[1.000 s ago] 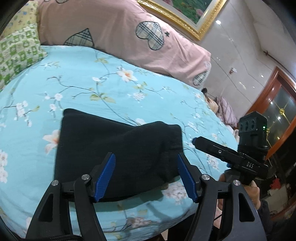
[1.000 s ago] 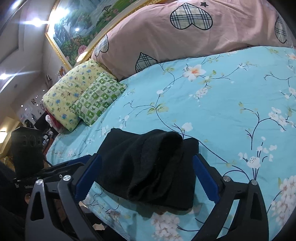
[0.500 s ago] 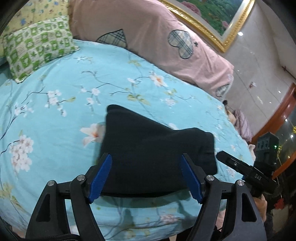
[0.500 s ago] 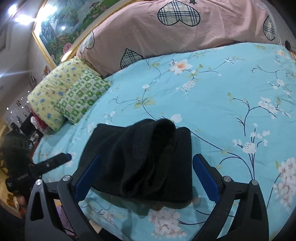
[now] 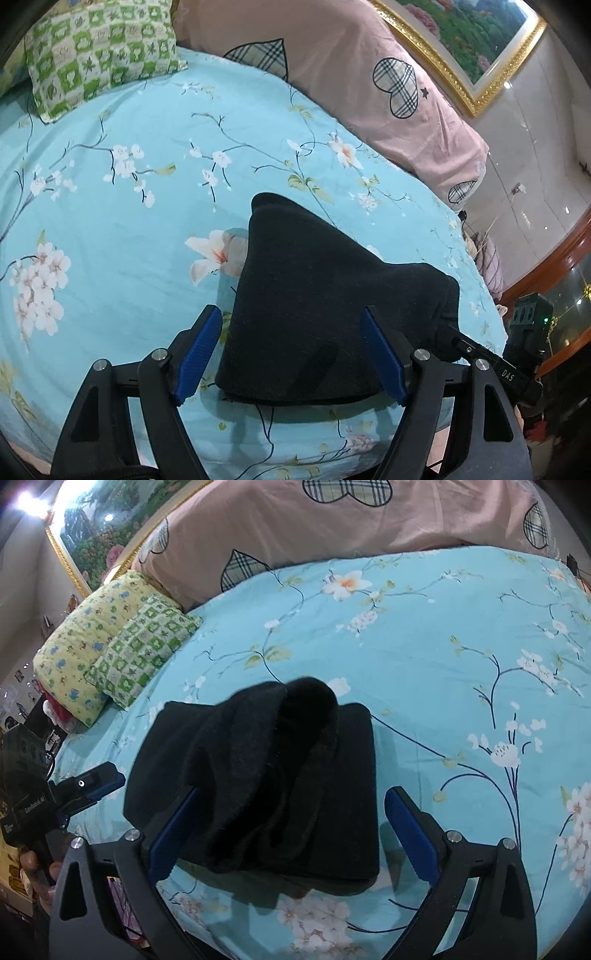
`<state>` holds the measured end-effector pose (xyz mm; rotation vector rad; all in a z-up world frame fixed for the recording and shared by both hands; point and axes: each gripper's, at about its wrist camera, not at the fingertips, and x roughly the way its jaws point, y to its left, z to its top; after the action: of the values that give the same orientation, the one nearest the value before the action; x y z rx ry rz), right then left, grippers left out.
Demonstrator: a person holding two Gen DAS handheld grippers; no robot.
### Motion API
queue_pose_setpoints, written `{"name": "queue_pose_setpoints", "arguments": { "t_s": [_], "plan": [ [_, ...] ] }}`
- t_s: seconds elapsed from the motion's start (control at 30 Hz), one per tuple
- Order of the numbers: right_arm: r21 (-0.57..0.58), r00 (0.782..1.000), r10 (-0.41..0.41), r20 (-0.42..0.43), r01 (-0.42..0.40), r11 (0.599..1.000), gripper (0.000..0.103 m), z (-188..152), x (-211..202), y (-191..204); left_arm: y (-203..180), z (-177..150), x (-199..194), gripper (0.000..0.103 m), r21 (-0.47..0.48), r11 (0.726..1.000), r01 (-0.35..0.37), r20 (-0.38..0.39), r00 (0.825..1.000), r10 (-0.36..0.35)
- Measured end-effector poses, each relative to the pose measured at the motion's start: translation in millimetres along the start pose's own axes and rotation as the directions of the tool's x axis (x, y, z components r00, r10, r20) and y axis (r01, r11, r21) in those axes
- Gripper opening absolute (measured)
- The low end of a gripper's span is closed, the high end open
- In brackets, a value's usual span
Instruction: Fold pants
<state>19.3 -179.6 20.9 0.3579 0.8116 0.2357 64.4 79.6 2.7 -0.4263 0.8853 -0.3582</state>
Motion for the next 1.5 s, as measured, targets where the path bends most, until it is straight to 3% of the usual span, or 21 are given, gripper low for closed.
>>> {"name": "queue_pose_setpoints", "arguments": {
  "t_s": [0.4,0.7,0.77,0.8,1.0,1.07,1.2,1.43,1.5],
  "plan": [
    [0.031,1.0,0.019,-0.016,-0.018,0.999,0.099,-2.4,8.8,-9.8,5.9,-1.1,26.8,0.079,-0.004,1.0,-0.005,-0.045,0.999,0.005],
    [0.097,0.996,0.082,-0.025,-0.079,0.992,0.098,-5.8,17.0,-25.3,5.4,2.2,43.5,0.08,-0.008,1.0,-0.023,-0.062,0.998,0.022],
    [0.101,0.994,0.105,-0.022,-0.102,0.99,0.088,-6.1,17.7,-26.8,5.2,2.4,47.8,0.08,-0.012,1.0,-0.026,-0.07,0.997,0.025],
    [0.106,0.991,0.129,-0.03,-0.126,0.986,0.078,-6.6,19.6,-28.0,4.8,2.7,50.2,0.08,-0.013,1.0,-0.028,-0.075,0.997,0.027],
    [0.09,0.987,0.159,-0.027,-0.156,0.984,0.057,-9.9,17.0,-34.4,1.8,2.4,61.4,0.079,-0.014,0.999,-0.034,-0.087,0.996,0.033],
    [0.101,0.984,0.177,-0.024,-0.174,0.98,0.053,-10.3,16.2,-37.2,-2.3,2.2,63.2,0.069,0.0,1.0,-0.029,-0.09,0.996,0.028],
    [0.099,0.981,0.193,-0.015,-0.19,0.977,0.049,-11.0,14.0,-36.6,-7.7,0.3,61.1,0.063,0.027,0.998,-0.055,-0.075,0.996,0.057],
    [0.054,0.975,0.222,0.019,-0.223,0.973,0.042,-6.4,2.4,-25.0,-14.5,2.7,42.8,0.031,0.054,0.998,-0.04,-0.024,0.999,0.042],
    [0.029,0.973,0.23,0.028,-0.231,0.973,0.041,-2.4,-3.1,-16.7,-18.0,5.3,36.0,0.03,0.061,0.997,-0.039,-0.012,0.999,0.04]
  ]
}}
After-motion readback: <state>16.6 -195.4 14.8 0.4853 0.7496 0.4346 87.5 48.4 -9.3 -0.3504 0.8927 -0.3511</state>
